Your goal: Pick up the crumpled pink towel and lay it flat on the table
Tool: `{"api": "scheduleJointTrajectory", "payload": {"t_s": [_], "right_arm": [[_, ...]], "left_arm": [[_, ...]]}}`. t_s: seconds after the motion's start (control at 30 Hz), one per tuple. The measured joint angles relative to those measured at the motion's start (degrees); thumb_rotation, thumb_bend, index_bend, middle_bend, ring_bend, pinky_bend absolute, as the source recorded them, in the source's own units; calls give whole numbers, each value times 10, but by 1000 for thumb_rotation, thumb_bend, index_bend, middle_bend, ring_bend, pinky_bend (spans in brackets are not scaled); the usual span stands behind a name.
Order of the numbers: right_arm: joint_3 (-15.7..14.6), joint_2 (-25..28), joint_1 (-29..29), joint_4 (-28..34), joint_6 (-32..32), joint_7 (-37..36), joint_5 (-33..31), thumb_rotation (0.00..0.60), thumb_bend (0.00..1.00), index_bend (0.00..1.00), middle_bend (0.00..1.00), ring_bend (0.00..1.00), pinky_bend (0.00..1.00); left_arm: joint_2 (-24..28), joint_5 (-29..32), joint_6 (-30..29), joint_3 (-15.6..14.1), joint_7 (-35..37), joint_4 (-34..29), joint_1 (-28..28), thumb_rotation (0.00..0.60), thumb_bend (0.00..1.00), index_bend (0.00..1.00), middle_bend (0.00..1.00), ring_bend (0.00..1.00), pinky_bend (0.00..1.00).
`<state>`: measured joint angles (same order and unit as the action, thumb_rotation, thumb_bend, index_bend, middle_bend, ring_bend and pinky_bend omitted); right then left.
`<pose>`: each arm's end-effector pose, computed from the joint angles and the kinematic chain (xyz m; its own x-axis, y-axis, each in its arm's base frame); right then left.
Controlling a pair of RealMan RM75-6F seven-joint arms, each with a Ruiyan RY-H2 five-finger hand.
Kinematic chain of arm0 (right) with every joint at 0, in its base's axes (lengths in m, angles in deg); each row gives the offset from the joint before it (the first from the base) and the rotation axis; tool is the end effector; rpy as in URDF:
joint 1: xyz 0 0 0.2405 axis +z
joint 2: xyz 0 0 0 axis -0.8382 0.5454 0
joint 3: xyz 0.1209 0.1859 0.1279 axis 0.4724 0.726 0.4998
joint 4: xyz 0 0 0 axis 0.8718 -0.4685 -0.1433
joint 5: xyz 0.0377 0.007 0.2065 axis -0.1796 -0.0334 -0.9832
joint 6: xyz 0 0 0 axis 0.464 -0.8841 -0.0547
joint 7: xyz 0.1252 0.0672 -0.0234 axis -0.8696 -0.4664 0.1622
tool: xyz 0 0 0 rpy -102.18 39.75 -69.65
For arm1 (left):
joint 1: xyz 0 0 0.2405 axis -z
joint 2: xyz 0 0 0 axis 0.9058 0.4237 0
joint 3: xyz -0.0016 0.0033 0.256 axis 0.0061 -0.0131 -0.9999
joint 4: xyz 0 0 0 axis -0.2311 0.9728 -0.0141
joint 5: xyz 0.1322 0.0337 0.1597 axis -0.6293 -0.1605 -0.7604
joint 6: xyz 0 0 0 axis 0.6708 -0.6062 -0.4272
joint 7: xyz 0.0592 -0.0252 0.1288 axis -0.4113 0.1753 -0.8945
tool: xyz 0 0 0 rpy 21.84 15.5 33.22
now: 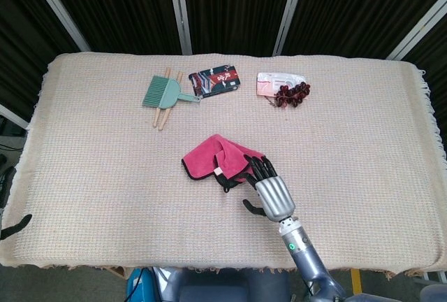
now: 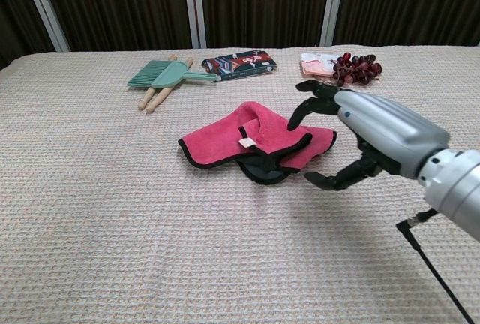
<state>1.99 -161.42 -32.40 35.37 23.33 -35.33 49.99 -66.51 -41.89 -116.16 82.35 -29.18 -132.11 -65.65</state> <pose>-0.1284 -0.2584 -0.0461 0.1828 -0.1757 0.9673 -0.9185 -0.3815 0.1042 -0.3219 0.1533 0.1626 0.5140 -0.0773 0.8543 0.8551 0.1243 -0.5033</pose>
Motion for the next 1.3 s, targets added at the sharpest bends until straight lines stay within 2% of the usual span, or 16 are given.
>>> {"api": "scheduleJointTrajectory", "payload": {"t_s": [0.3,0.5,1.03,1.3], "right_arm": [[38,-71,49,-78,27,7,-45,600,279,356,31,0,0],[50,-92,68,-104,28,2,-52,600,279,356,33,0,0],[32,-131,77,-161,24,-10,-76,600,280,356,34,10,0],[35,-145,88,-186,10,-24,-65,600,319,427,78,43,0]], "left_arm": [[-3,8,3,3,2,6,1,600,6,0,0,0,0],[-2,9,3,4,2,4,2,600,6,0,0,0,0],[-2,1,-2,-1,0,5,0,600,7,0,0,0,0],[-4,-5,-5,-2,1,5,0,600,7,0,0,0,0]]}}
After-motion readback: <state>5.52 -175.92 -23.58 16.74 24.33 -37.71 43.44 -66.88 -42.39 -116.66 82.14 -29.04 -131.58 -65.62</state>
